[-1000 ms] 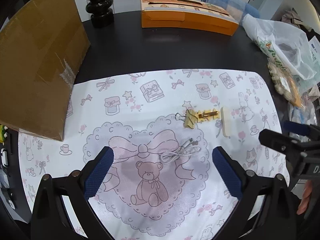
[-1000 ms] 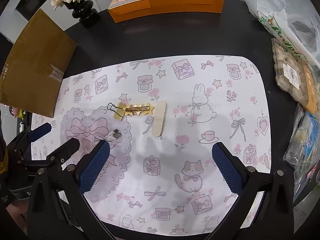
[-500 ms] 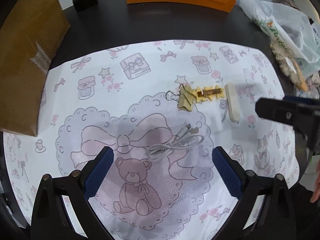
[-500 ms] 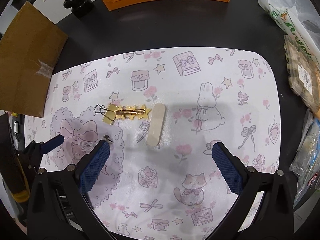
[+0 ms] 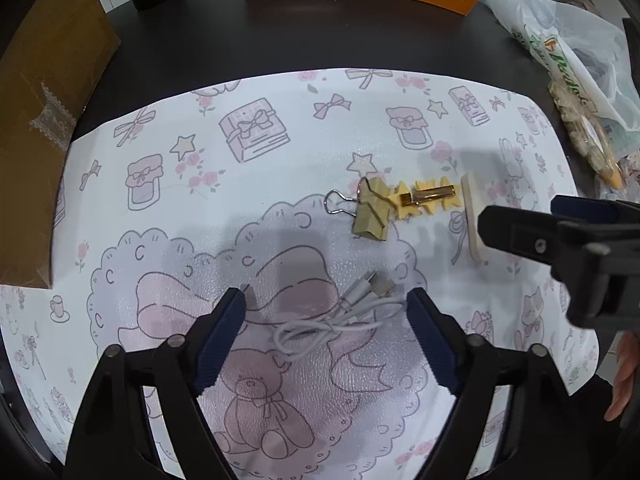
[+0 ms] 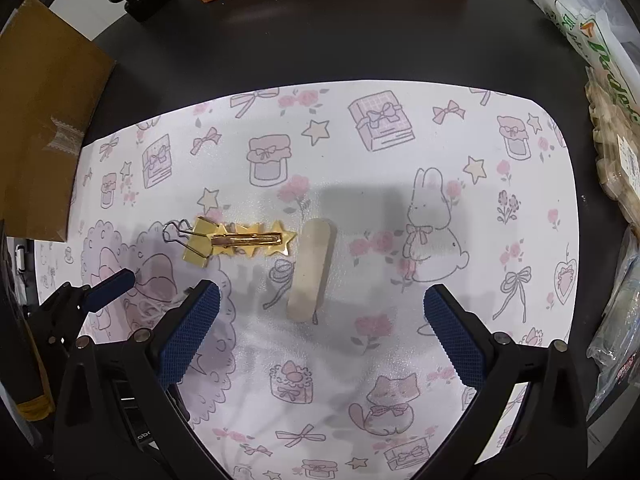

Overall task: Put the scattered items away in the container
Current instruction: 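Grasp the white cable with the left tool while the right tool grasps the wooden stick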

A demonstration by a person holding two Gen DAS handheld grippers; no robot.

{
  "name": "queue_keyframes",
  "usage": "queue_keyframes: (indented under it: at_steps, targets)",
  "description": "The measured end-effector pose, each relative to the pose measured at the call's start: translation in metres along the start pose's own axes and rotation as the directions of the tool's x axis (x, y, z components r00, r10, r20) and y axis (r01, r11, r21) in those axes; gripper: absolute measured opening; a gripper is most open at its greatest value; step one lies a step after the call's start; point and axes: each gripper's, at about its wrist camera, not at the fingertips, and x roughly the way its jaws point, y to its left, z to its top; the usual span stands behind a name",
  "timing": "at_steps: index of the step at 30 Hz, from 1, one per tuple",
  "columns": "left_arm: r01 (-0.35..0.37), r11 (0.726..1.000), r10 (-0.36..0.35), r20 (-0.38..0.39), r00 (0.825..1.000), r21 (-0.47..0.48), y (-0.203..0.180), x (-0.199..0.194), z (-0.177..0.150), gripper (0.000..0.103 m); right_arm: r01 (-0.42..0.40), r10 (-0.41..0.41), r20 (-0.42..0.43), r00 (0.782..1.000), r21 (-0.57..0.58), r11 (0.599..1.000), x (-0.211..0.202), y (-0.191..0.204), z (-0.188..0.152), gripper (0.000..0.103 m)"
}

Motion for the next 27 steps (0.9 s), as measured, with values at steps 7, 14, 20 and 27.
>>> queue_keyframes:
  at_steps: [7, 14, 20, 27]
  targets:
    - [-0.007, 1.0, 0.007, -0.001, 1.0, 0.02, -0.005, 0.002, 0.004, 0.078, 0.002, -0.002, -0.022, 1.0, -0.008, 1.0, 0.009, 0.004, 0.0, 0.103]
    - [-0.039, 0.998, 0.039, 0.001, 0.999, 0.05, -0.009, 0.003, 0.003, 0.072, 0.006, -0.007, -0.035, 0.999, -0.019, 1.0, 0.014, 0.006, -0.001, 0.103]
    - [-0.085, 0.994, 0.085, 0.007, 0.996, 0.062, -0.006, 0.001, 0.002, 0.054, 0.012, -0.013, -0.038, 0.999, -0.023, 1.0, 0.016, 0.007, -0.003, 0.103]
    - [-0.071, 0.997, 0.071, 0.0, 0.997, 0.036, 0.011, -0.003, 0.003, 0.028, 0.022, -0.024, -0.042, 0.999, -0.039, 0.999, 0.018, 0.011, -0.007, 0.103]
